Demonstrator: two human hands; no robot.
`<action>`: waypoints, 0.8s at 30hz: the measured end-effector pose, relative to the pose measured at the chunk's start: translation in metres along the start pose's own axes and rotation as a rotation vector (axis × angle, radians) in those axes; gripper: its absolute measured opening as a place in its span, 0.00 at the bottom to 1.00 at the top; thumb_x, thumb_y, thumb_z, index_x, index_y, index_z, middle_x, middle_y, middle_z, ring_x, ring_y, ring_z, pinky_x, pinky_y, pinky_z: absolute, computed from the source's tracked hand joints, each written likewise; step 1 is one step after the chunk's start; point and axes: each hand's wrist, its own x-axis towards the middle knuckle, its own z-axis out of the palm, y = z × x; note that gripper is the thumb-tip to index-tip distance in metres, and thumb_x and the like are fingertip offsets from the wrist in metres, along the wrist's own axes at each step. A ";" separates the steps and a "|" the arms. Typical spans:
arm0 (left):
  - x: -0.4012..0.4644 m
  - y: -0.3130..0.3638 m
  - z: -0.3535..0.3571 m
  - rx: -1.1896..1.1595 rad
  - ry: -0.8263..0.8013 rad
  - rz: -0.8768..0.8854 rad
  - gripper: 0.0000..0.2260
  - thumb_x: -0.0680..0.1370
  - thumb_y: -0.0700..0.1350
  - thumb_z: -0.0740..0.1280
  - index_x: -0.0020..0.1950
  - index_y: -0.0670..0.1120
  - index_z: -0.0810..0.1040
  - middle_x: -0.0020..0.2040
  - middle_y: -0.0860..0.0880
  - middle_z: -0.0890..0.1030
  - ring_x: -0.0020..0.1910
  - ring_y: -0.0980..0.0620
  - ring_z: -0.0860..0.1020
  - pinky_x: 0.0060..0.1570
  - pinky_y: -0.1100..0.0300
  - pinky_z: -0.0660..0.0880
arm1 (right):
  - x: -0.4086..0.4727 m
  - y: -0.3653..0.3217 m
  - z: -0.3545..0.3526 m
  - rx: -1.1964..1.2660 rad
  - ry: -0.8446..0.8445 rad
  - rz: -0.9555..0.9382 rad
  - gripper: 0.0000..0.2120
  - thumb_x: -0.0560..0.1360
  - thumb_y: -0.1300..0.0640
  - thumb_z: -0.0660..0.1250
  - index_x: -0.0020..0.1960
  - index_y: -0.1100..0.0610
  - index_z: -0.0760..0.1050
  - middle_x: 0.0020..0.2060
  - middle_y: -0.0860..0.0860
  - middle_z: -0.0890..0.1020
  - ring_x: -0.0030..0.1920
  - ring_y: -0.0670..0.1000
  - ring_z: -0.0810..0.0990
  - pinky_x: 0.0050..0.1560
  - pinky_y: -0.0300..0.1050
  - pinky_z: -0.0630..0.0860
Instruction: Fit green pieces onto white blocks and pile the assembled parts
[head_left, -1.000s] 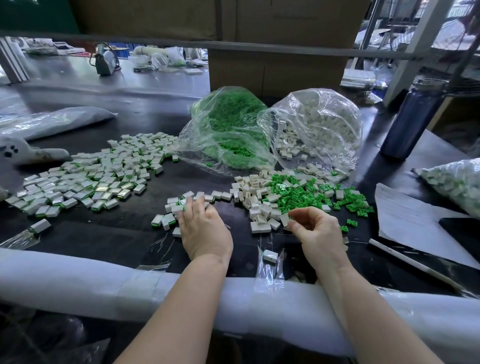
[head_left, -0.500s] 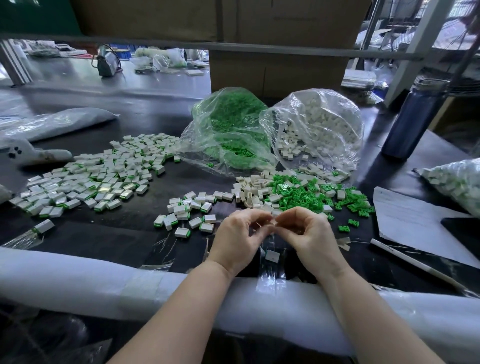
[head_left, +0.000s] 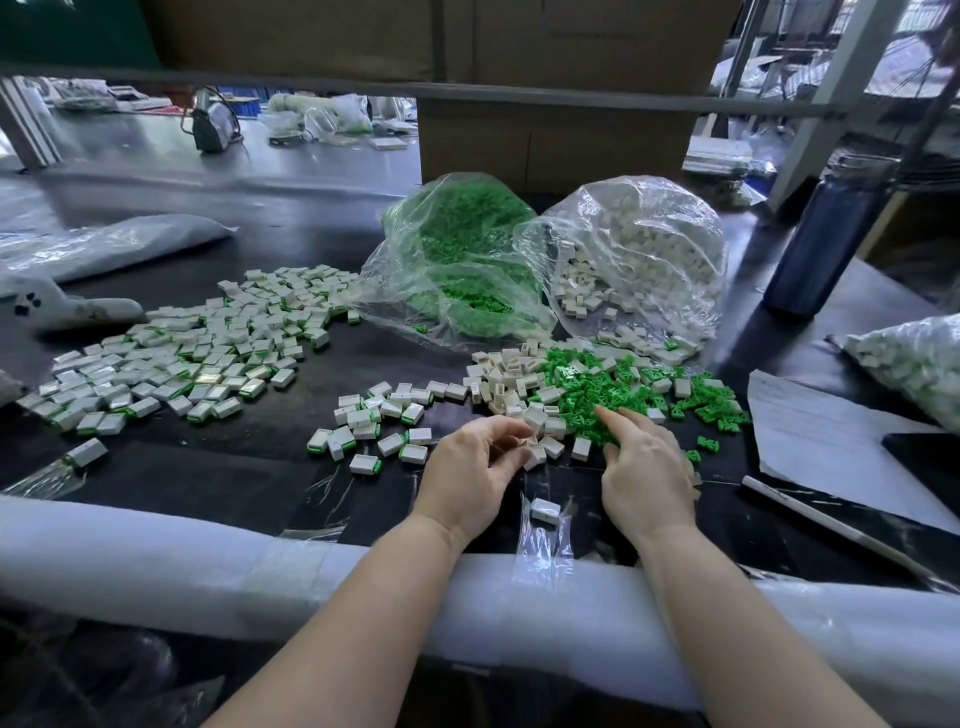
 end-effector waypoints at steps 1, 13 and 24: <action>0.000 0.000 0.000 0.002 -0.003 -0.002 0.09 0.74 0.40 0.69 0.54 0.46 0.81 0.45 0.54 0.79 0.42 0.61 0.76 0.51 0.72 0.73 | 0.000 0.000 0.000 -0.009 0.007 -0.027 0.22 0.78 0.66 0.58 0.69 0.49 0.69 0.67 0.48 0.72 0.69 0.50 0.64 0.70 0.48 0.58; -0.001 -0.001 0.001 0.029 -0.052 0.008 0.09 0.74 0.42 0.70 0.53 0.47 0.81 0.43 0.56 0.78 0.41 0.63 0.75 0.46 0.78 0.70 | -0.005 -0.005 -0.005 0.007 0.077 -0.053 0.08 0.75 0.59 0.67 0.53 0.53 0.80 0.52 0.49 0.80 0.56 0.53 0.71 0.58 0.50 0.65; -0.001 -0.001 0.001 0.020 -0.055 0.018 0.06 0.75 0.43 0.69 0.51 0.47 0.81 0.43 0.57 0.79 0.43 0.62 0.76 0.47 0.77 0.70 | -0.002 -0.004 -0.004 -0.016 0.075 -0.036 0.06 0.75 0.55 0.68 0.51 0.52 0.81 0.52 0.50 0.77 0.57 0.53 0.70 0.56 0.47 0.61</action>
